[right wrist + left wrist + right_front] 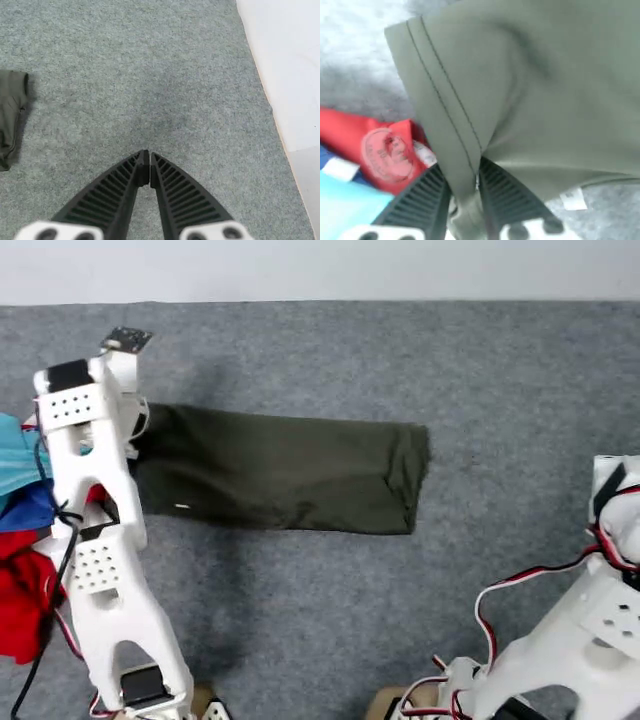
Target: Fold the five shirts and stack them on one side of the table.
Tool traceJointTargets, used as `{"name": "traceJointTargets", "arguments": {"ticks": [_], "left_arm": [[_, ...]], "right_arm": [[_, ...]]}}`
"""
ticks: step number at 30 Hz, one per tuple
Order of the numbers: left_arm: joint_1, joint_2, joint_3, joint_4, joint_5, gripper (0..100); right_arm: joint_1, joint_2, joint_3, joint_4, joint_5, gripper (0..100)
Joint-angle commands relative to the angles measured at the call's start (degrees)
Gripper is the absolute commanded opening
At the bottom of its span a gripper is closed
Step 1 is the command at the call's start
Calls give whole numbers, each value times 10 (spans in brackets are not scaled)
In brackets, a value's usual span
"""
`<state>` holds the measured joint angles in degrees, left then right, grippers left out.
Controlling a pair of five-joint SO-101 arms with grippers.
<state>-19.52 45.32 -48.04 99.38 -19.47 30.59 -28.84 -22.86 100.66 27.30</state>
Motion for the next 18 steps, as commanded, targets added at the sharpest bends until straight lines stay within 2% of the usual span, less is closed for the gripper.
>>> {"name": "traceJointTargets", "arguments": {"ticks": [1, 8, 13, 18], "left_arm": [[24, -67, -1, 12, -11, 4], [183, -146, 61, 12, -4, 5], [311, -187, 84, 11, 28, 5], [411, -185, 60, 8, 76, 5]], "right_arm": [[-4, -5, -3, 22, 4, 11], [-3, -5, -3, 22, 3, 11], [-3, -6, -3, 22, 3, 11], [-3, -6, -3, 22, 3, 11]]}}
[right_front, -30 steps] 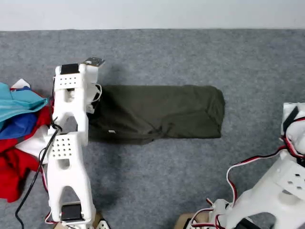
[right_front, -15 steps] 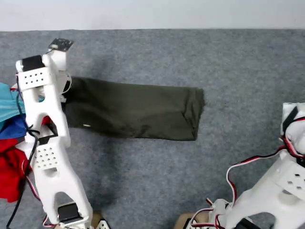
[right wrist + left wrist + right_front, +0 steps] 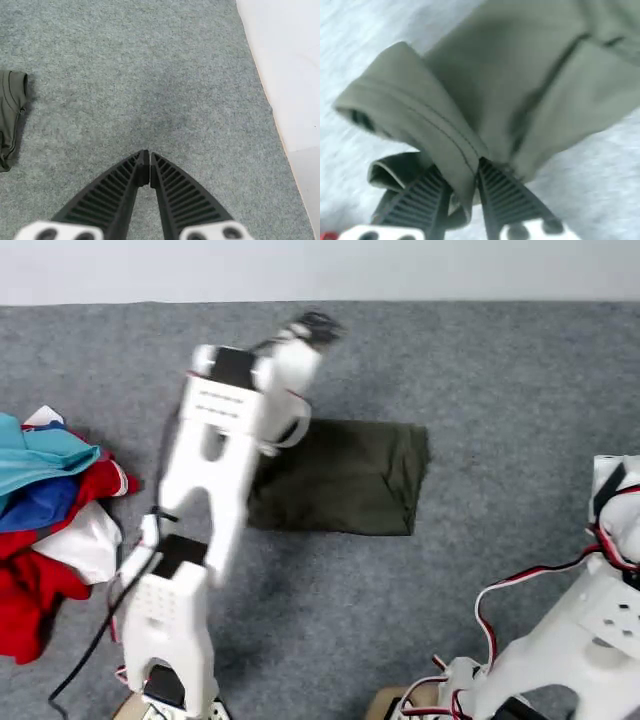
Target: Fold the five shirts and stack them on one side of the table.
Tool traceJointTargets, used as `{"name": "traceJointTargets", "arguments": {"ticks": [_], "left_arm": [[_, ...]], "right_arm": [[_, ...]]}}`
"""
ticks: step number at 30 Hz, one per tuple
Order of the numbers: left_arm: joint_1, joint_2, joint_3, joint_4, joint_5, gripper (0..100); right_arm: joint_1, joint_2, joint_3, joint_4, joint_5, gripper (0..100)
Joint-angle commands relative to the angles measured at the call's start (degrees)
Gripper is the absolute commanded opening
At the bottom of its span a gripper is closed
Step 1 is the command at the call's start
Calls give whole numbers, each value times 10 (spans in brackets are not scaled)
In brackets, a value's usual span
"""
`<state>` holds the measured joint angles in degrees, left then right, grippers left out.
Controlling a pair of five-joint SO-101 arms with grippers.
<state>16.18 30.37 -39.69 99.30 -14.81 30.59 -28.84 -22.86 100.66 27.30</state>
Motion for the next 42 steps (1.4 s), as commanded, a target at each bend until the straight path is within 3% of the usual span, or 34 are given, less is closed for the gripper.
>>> {"name": "traceJointTargets", "arguments": {"ticks": [1, 7, 19, 24, 31, 37, 42], "left_arm": [[74, -30, -26, 4, 39, 5], [156, 39, -103, -16, 77, 5], [222, 235, -332, -2, 119, 6], [222, 271, -372, -3, 142, 13], [222, 273, -383, 13, 143, 200], [198, 209, -380, 13, 140, 232], [138, 139, -379, 13, 139, 228]], "right_arm": [[-2, -6, -3, 22, 3, 11], [19, -6, -2, 22, 3, 11], [56, -6, -2, 22, 4, 10], [55, -6, -2, 22, 4, 10], [54, -6, -1, 22, 4, 10], [56, -21, 0, 22, 4, 10], [55, -32, 0, 22, 4, 10]]}}
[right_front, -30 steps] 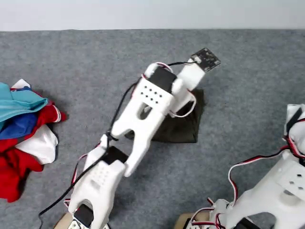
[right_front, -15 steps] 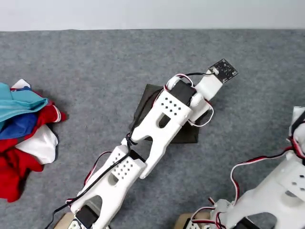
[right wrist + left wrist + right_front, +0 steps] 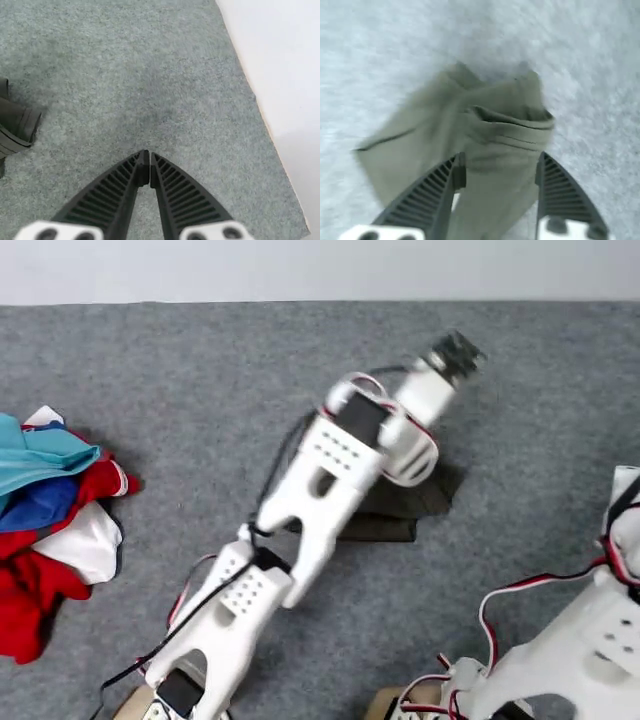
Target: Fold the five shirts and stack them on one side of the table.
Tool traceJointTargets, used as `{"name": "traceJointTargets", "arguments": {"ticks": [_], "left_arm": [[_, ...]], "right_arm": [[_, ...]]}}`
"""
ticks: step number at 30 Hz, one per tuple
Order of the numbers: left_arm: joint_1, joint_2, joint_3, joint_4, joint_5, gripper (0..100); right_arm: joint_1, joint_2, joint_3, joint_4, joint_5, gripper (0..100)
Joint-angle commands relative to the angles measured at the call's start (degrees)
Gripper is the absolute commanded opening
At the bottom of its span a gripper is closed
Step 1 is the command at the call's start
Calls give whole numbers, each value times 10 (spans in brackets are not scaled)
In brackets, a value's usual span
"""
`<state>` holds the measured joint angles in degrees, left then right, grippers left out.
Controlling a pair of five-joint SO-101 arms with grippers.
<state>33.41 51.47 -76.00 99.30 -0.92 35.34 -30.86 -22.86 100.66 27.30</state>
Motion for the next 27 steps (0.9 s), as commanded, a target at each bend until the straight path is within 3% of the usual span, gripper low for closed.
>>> {"name": "traceJointTargets", "arguments": {"ticks": [1, 10, 16, 20, 25, 27], "left_arm": [[-47, -87, -13, 13, 0, 228], [-158, -248, 200, 12, -67, 81], [-203, -247, 347, 1, -121, 6], [-200, -207, 378, 6, -155, 26], [-182, -200, 376, 11, -146, 205], [-168, -206, 376, 11, -145, 226]], "right_arm": [[7, -12, 0, 22, 4, 10], [6, -9, 0, 22, 4, 11], [6, -7, 1, 22, 4, 11], [6, -12, 32, 22, 4, 11], [8, -15, 56, 22, 4, 11], [6, -23, 60, 22, 4, 11]]}}
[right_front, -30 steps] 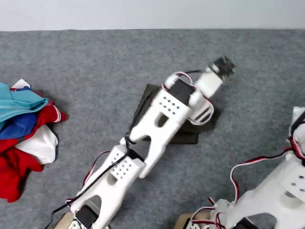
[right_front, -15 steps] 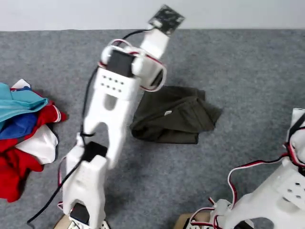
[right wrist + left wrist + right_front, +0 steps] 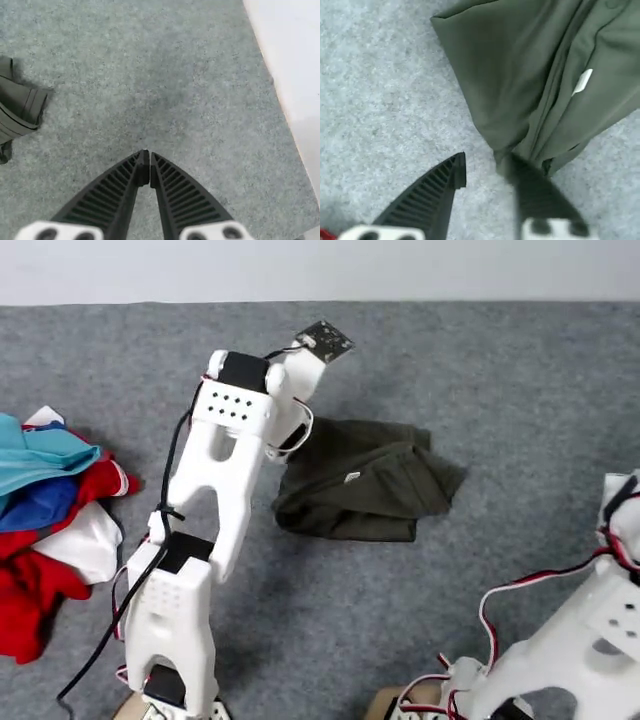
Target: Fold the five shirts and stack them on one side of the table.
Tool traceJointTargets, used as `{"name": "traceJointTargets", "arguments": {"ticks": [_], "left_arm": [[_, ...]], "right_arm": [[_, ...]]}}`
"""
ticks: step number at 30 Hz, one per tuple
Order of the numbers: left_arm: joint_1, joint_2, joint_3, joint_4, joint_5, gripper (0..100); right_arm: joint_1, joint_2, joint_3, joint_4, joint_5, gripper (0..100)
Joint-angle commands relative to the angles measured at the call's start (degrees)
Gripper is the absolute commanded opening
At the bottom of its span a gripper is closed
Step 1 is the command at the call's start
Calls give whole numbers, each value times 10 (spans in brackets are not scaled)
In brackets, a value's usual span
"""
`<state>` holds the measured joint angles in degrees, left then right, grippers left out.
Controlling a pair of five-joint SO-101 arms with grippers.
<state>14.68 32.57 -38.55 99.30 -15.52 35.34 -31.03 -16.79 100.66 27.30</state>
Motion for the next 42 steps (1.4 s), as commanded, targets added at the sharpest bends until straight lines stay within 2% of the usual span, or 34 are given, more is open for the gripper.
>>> {"name": "traceJointTargets", "arguments": {"ticks": [1, 6, 13, 21, 23, 28, 31, 33, 37, 42], "left_arm": [[31, -16, 1, 11, 0, 227], [74, 8, 1, -18, -21, 228], [95, 43, 1, -59, -22, 228], [105, 95, 1, -64, -23, 224], [104, 99, 1, -62, -23, 194], [104, 67, -27, -36, -25, 2], [104, 44, -66, 11, -30, 5], [103, 25, -71, 13, -28, 5], [109, -29, -22, 13, -30, 5], [132, -81, 117, 11, -60, 5]], "right_arm": [[6, -26, 3, 22, 4, 11], [5, -39, 39, 22, 4, 11], [5, -44, 54, 22, 4, 11], [5, -44, 54, 22, 4, 11], [5, -44, 54, 22, 4, 11], [5, -44, 54, 22, 4, 11], [5, -44, 54, 22, 4, 11], [5, -44, 54, 22, 4, 11], [5, -44, 54, 22, 4, 11], [5, -44, 54, 21, 4, 11]]}}
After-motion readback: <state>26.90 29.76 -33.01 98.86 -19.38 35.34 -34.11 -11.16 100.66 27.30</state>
